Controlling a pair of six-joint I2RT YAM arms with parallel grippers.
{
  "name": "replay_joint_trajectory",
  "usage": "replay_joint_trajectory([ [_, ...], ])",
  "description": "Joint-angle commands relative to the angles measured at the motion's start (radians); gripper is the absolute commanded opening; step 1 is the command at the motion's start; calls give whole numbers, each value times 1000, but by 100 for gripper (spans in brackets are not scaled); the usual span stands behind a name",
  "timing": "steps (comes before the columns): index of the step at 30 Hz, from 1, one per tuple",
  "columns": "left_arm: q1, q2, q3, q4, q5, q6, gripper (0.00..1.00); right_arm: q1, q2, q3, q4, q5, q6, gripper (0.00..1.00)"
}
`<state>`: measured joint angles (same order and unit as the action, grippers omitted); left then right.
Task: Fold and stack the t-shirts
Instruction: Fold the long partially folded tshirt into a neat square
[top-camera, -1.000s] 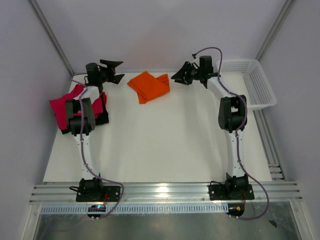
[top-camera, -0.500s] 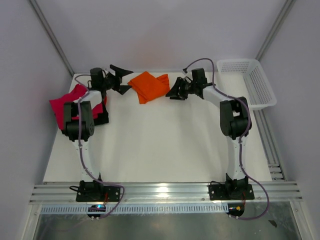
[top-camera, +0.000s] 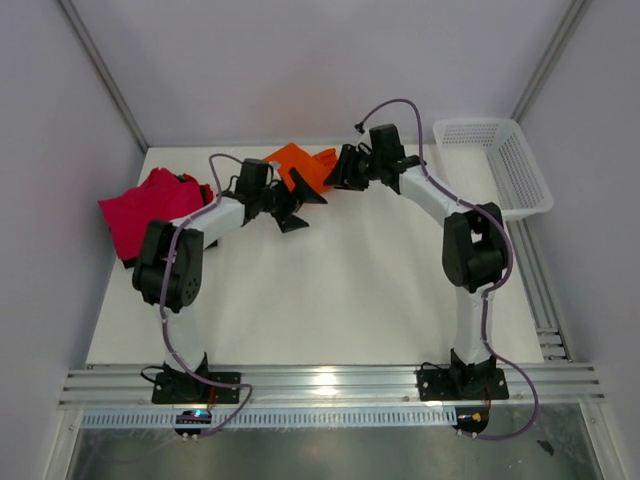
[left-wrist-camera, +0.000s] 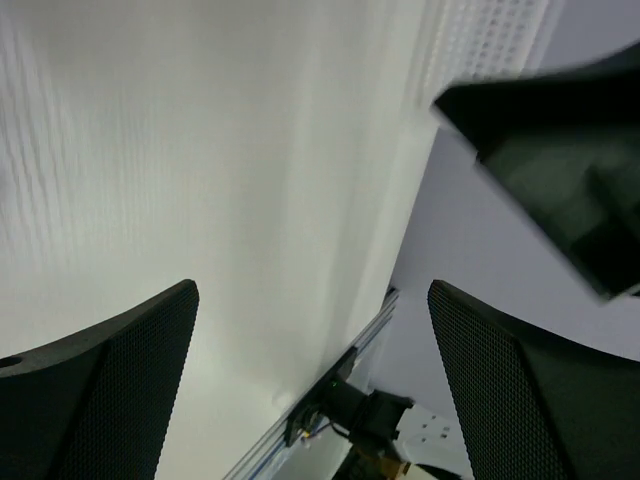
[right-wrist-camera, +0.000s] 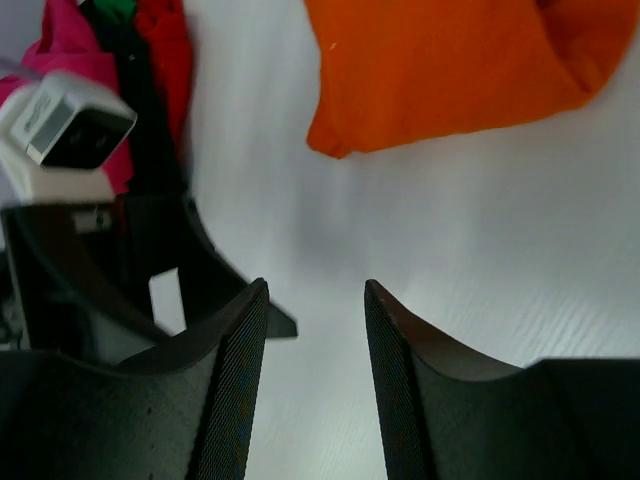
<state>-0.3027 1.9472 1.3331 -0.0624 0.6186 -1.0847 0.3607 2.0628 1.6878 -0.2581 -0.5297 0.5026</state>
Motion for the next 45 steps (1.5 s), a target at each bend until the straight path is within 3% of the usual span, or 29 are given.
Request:
replay_joint_trajectory([
  [1, -10, -126, -83, -155, -109, 126, 99, -6, 45, 105, -107, 208, -29, 48],
  [4, -19, -217, -185, -157, -140, 117, 99, -6, 91, 170, -164, 350, 4, 48],
  [6, -33, -287, -256, -160, -166, 124, 99, -6, 129, 216, -170, 362, 16, 48],
  [11, -56, -396, -366, -177, -177, 128, 99, -5, 204, 300, -100, 222, 42, 48],
  [18, -58, -539, -377, -229, -171, 103, 99, -2, 284, 340, 153, 62, 148, 48],
  [28, -58, -708, -397, -321, -220, 111, 99, 3, 407, 383, 395, 25, 293, 48],
  [36, -58, -801, -434, -390, -272, 112, 99, 11, 523, 472, 321, 129, 343, 48],
  [45, -58, -826, -399, -412, -263, 114, 99, 52, 452, 382, 36, 293, 246, 48],
])
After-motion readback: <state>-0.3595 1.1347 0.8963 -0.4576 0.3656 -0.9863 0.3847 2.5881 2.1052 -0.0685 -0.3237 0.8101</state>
